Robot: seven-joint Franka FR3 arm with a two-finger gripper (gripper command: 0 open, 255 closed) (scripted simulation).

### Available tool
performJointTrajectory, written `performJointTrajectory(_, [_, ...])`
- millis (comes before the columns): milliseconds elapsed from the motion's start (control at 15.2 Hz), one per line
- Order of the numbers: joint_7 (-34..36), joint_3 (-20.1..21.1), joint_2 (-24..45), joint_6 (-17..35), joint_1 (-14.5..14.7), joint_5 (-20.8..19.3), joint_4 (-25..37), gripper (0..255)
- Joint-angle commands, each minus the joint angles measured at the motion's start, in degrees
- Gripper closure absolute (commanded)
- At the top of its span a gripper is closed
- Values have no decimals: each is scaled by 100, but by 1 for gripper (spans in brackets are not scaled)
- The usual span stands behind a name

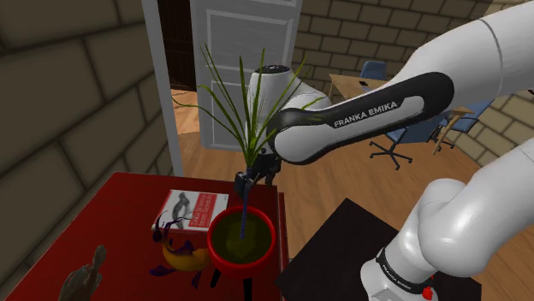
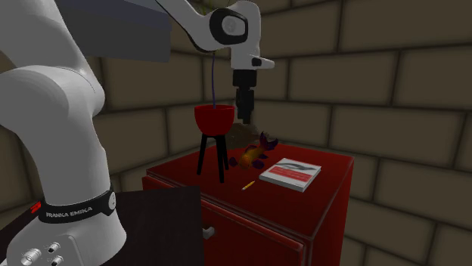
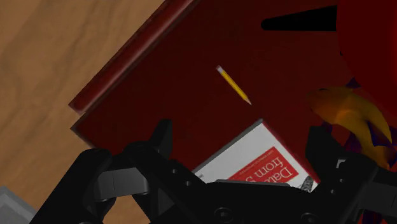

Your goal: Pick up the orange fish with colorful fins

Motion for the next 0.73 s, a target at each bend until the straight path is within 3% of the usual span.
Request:
performJointTrajectory(0, [190, 134, 398, 332, 27, -55, 130, 0])
performJointTrajectory(660, [1439, 495, 2512, 1428, 370, -984, 1346, 0])
